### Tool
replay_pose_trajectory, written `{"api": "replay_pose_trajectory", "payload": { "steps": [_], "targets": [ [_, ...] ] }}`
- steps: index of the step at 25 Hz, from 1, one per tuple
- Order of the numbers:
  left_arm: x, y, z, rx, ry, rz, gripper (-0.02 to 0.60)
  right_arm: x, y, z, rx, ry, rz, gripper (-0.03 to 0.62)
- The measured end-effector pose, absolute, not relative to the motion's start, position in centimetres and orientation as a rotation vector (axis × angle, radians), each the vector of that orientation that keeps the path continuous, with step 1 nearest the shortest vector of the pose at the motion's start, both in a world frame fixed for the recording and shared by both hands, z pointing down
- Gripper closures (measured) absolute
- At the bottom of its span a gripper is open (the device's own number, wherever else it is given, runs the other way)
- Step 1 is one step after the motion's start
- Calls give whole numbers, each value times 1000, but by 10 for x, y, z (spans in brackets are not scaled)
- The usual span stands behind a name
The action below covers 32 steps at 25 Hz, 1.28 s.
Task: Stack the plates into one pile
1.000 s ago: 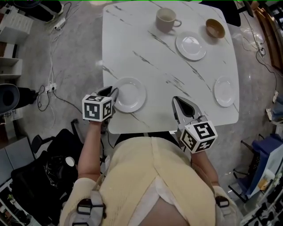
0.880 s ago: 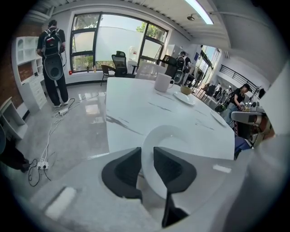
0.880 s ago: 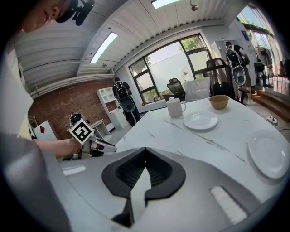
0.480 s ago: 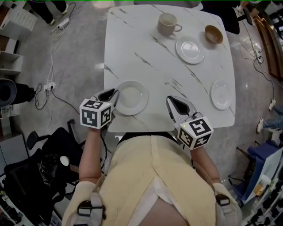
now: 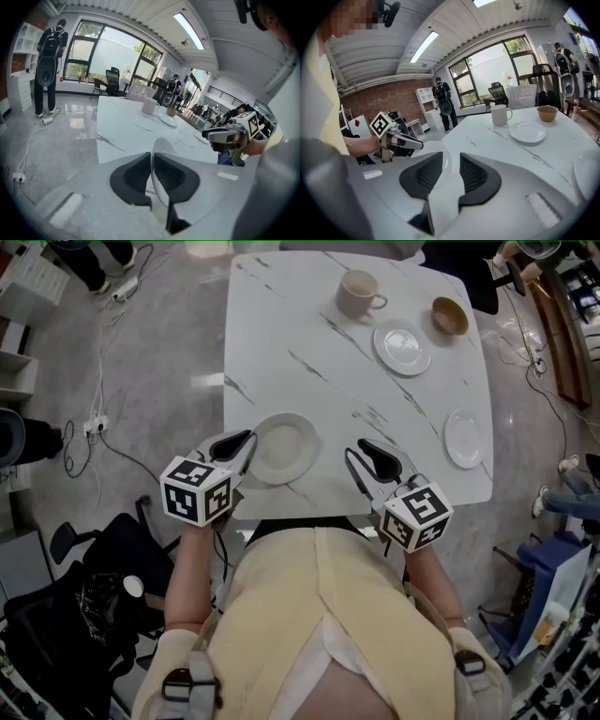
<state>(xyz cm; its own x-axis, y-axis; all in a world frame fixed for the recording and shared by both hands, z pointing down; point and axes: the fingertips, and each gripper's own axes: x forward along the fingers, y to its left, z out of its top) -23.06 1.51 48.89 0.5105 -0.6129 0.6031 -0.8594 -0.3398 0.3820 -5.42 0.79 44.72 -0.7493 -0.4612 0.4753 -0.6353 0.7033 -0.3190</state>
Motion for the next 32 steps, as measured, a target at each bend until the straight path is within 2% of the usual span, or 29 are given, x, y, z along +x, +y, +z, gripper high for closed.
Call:
{"api": "replay_pose_trajectory", "payload": {
  "steps": [6, 11, 19, 27, 32],
  "targets": [
    [-219, 20, 468, 2152, -1072, 310, 569, -59, 11, 450, 848, -2556, 682, 477],
    [-217, 23, 454, 2202, -975, 215, 572, -74, 19, 455, 761, -2559, 657, 442],
    [-212, 28, 431, 2319, -810, 113, 573, -89, 17, 466, 672, -2580, 647, 442],
    [-214, 19, 410, 2305, -838, 9, 572, -91, 11, 472, 624, -2608, 783, 442],
    [-192, 11, 396, 2312, -825, -45, 572, -86, 1, 470, 592, -2637, 839, 428]
  ]
}}
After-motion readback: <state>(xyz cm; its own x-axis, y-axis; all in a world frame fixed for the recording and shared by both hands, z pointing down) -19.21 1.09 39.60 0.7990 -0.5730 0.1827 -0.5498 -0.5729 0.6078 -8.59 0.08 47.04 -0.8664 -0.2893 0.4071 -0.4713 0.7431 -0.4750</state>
